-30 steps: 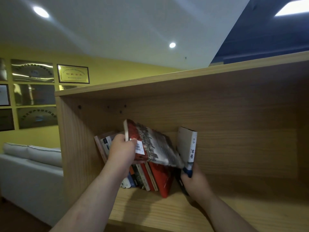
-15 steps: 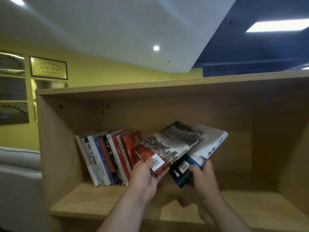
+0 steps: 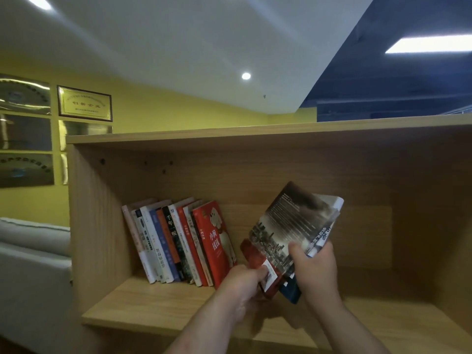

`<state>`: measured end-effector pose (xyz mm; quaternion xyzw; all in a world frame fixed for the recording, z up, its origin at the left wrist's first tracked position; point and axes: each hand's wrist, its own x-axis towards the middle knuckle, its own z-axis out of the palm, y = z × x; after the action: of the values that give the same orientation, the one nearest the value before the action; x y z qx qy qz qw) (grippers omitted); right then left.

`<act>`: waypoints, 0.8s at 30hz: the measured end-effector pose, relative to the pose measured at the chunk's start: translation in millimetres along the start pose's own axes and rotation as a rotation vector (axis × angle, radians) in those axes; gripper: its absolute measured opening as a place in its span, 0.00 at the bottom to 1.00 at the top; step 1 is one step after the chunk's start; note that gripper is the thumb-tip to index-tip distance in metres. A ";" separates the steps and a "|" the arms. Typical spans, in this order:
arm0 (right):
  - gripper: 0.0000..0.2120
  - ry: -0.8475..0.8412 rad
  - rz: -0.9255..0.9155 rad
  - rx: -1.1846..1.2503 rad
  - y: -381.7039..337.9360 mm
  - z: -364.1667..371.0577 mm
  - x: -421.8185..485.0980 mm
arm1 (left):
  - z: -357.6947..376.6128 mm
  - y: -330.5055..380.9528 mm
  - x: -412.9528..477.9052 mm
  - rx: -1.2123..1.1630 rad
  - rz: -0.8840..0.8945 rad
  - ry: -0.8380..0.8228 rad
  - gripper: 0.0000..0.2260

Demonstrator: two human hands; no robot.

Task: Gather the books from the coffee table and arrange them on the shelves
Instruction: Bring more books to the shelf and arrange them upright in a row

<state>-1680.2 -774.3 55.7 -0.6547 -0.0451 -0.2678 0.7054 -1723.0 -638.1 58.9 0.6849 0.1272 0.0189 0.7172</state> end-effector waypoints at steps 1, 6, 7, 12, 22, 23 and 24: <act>0.13 -0.019 -0.010 -0.051 0.7 5.5 0.8 | -10.9 -1.0 2.2 0.055 0.031 0.047 0.10; 0.11 -0.184 -0.066 -0.337 17.9 35.2 0.6 | -93.1 -5.8 15.7 0.136 0.302 0.348 0.08; 0.11 -0.205 -0.067 -0.364 21.8 42.3 -0.1 | -108.3 -8.3 18.6 0.194 0.330 0.402 0.08; 0.09 -0.249 -0.089 -0.454 28.9 83.4 -1.3 | -165.8 -28.1 45.8 0.358 0.326 0.593 0.08; 0.24 -0.475 -0.167 -0.667 46.4 126.1 -13.3 | -211.5 -26.8 86.0 -0.050 0.370 0.478 0.24; 0.26 -0.535 -0.129 -0.652 49.6 121.6 -9.1 | -214.8 -26.5 90.6 -0.064 0.385 0.448 0.21; 0.29 -0.612 -0.084 -0.625 52.5 114.7 -3.6 | -217.4 -26.1 95.1 -0.084 0.391 0.425 0.19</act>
<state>-1627.4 -664.4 22.9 -0.8835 -0.1954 -0.0905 0.4160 -1680.2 -408.0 11.9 0.6468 0.1393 0.3050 0.6850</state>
